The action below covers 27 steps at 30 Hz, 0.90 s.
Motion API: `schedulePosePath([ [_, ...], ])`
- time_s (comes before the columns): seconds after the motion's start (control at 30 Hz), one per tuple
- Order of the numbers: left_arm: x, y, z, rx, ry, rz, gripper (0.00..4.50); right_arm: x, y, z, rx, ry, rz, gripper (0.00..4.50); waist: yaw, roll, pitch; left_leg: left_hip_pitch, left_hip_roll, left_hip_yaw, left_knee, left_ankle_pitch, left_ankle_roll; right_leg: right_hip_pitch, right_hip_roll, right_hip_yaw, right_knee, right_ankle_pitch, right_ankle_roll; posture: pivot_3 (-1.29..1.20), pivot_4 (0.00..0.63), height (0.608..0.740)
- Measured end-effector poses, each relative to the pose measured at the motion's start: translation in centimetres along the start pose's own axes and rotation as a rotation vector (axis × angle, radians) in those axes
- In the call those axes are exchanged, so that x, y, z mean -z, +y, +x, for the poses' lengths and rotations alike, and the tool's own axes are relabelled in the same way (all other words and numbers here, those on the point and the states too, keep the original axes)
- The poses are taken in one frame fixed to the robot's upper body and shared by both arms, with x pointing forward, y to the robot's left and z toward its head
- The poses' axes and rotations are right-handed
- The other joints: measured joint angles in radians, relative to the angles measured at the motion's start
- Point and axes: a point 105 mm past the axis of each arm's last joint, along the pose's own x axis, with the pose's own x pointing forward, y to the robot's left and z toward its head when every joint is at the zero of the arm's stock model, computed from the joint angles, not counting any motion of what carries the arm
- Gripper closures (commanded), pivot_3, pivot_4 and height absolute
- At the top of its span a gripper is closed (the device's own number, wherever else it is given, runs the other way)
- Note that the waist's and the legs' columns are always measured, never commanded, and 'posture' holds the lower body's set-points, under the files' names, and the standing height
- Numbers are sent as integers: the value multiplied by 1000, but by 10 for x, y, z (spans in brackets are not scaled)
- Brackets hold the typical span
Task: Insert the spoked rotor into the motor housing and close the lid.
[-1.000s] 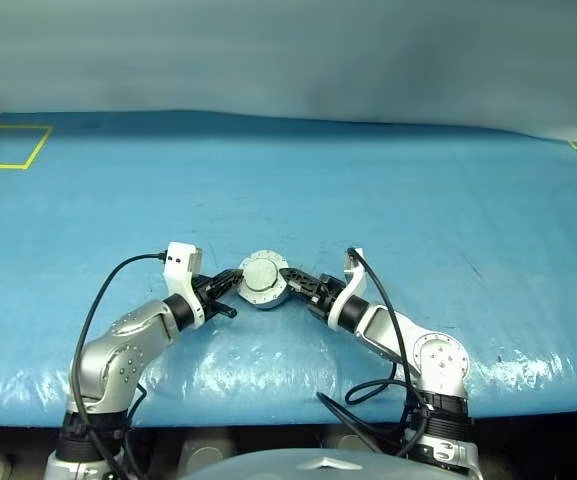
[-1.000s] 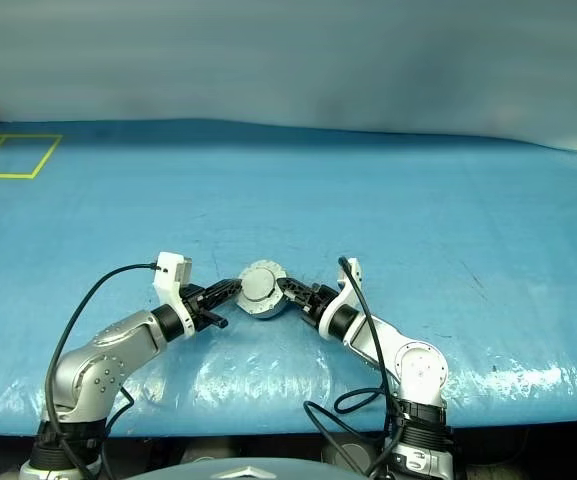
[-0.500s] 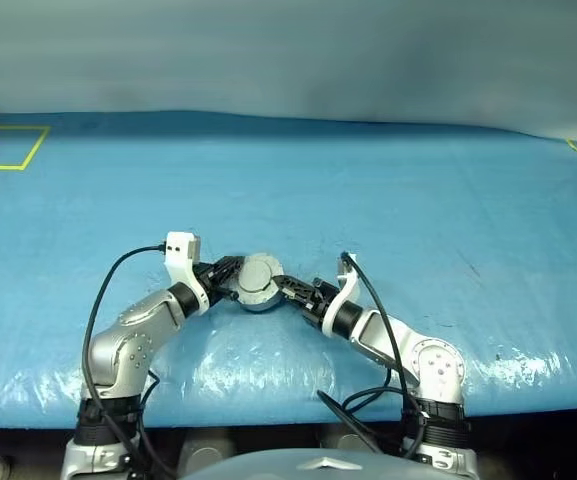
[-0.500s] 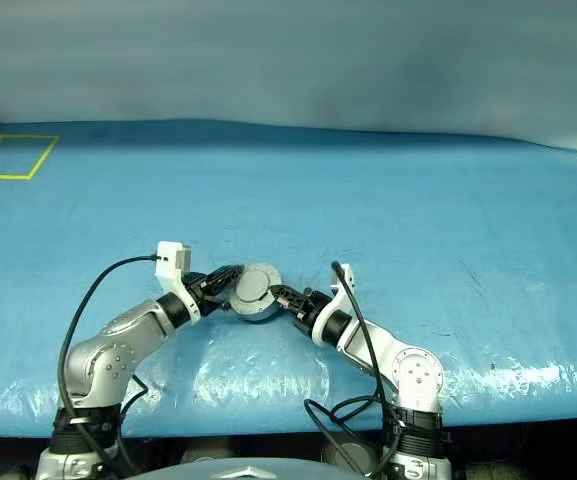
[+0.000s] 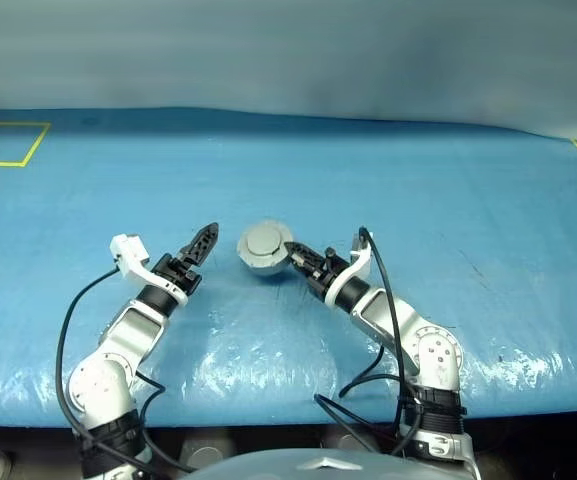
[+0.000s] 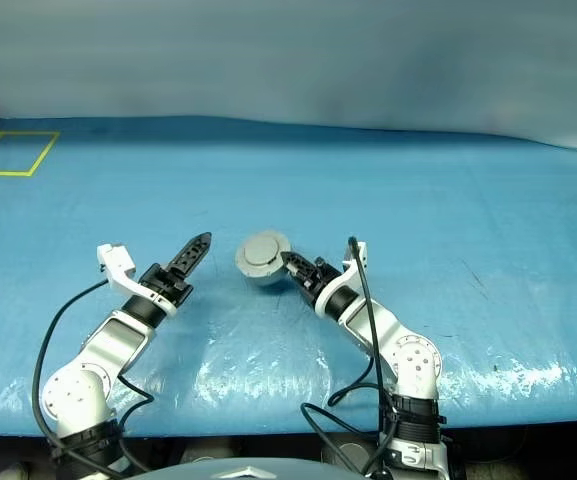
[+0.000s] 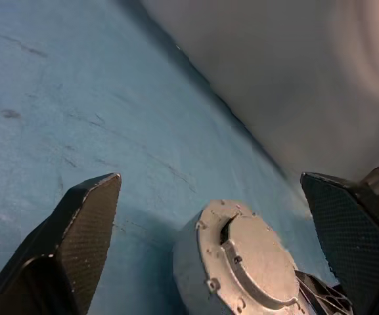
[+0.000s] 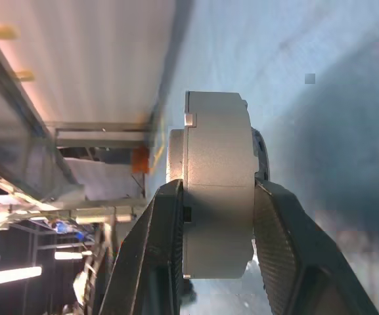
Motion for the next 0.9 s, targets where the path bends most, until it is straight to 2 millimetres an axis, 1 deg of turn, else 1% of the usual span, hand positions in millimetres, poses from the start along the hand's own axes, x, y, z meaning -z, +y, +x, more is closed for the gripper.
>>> schedulePosePath([
  [0.07,4,-3,-4,20,-15,-99,0,-6,11,4,-41,-27,9,3327,2,-1,0,0,0,-1,0,0,0,0,0,0,1,1,-1,0,150,740],
  [0.13,3,-6,-6,39,-31,-148,0,-8,19,7,-68,-33,14,3327,2,0,0,-1,0,-1,0,0,0,-1,0,0,1,2,-3,0,150,740],
  [0.23,9,-13,-7,80,-27,-220,0,-10,27,10,-92,-44,19,3327,3,0,1,-1,-1,-1,0,0,0,-1,0,0,1,3,-5,0,150,740],
  [0.33,13,-26,-3,151,-26,-295,0,-4,36,15,-122,-17,23,3327,3,0,1,-1,-1,-1,0,0,0,-1,0,0,1,3,-5,0,150,740],
  [0.4,16,-30,-2,172,-20,-322,0,1,39,17,-130,4,22,3327,2,0,1,-1,-1,-1,0,0,0,-1,0,0,1,3,-5,0,150,740],
  [0.6,24,-41,4,228,-19,-376,0,12,45,21,-141,57,30,3327,3,0,1,-1,-1,-1,0,0,0,-1,0,0,1,3,-5,0,150,740],
  [0.7,25,-45,6,253,-30,-389,0,20,46,22,-136,92,28,3327,2,0,1,-1,-1,-1,0,0,0,-1,0,0,1,3,-5,0,150,740],
  [0.8,23,-42,7,257,-56,-407,0,28,45,20,-132,126,33,3327,3,0,1,-1,-1,-1,0,0,0,0,0,0,1,3,-5,0,150,740],
  [0.9,22,-38,8,245,-71,-428,0,37,38,18,-104,157,41,3327,3,0,1,-1,-1,-1,0,0,0,0,0,0,1,3,-5,0,150,740],
])
